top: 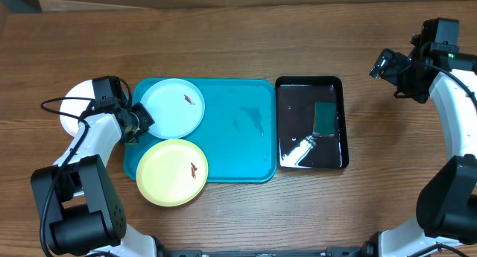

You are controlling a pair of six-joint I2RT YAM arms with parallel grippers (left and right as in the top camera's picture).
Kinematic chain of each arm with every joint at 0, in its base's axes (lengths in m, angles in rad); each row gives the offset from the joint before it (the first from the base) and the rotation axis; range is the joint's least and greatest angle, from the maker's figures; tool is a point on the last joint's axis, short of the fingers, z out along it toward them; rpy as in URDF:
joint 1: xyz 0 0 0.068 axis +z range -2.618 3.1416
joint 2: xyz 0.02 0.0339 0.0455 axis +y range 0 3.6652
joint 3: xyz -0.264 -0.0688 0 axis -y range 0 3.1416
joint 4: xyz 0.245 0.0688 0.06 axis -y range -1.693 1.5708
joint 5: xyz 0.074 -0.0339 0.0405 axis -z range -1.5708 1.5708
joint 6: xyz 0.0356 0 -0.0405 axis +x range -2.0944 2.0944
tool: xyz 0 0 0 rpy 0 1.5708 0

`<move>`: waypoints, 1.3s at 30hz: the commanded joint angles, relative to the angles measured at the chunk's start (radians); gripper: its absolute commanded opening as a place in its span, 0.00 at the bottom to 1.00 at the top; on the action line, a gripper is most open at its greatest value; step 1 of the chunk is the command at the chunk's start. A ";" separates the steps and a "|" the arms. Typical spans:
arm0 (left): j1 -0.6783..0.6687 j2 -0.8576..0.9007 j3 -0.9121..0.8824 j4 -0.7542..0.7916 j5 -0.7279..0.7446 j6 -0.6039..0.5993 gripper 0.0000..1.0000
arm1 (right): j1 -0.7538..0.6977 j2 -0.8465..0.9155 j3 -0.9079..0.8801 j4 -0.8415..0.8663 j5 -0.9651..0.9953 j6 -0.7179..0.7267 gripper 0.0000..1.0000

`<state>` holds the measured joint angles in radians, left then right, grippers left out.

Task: Clean dirty plates on tray and stack at the side
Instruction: 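Grip the light-blue plate rim with the left gripper and slide it right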

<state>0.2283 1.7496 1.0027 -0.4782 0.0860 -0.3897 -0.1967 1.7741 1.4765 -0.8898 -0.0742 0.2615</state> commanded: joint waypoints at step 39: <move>-0.310 0.011 -0.002 -0.007 0.164 0.046 0.22 | -0.002 -0.010 0.010 0.005 0.002 0.004 1.00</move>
<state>-0.0563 1.7508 1.0027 -0.4831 0.2840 -0.3595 -0.1967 1.7741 1.4765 -0.8906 -0.0738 0.2615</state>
